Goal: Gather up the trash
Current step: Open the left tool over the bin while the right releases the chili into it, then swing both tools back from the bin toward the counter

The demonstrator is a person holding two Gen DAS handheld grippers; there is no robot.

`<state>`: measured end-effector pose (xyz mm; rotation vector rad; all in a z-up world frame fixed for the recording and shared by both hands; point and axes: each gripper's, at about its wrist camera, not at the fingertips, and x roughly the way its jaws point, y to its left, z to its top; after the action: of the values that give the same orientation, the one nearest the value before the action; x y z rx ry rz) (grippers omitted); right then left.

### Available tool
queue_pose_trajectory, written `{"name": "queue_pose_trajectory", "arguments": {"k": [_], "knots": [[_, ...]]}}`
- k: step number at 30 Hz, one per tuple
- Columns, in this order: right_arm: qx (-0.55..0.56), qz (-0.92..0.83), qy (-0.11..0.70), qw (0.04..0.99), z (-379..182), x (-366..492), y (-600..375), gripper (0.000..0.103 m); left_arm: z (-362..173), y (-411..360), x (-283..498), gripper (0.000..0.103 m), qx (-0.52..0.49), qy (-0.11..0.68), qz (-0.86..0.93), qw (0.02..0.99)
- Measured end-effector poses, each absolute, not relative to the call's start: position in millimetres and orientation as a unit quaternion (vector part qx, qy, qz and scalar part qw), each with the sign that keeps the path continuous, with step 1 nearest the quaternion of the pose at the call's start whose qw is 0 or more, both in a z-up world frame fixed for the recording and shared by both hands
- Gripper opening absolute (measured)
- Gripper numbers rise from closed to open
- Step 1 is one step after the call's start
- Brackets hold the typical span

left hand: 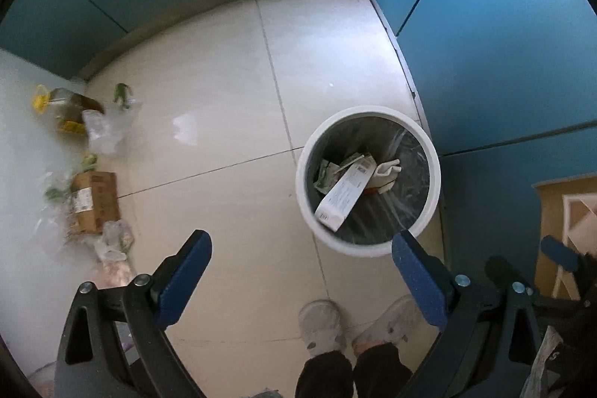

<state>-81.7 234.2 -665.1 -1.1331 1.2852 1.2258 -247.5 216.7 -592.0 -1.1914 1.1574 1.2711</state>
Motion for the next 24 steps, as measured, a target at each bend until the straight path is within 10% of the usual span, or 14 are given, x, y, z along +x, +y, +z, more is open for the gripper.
{"name": "queue_pose_trajectory", "arguments": {"k": [24], "knots": [[-0.402,0.591,0.452,0.533,-306,-72,122,0.103,-300,104,-240,0.099,-0.452,0.404,0.573,0.552]]}}
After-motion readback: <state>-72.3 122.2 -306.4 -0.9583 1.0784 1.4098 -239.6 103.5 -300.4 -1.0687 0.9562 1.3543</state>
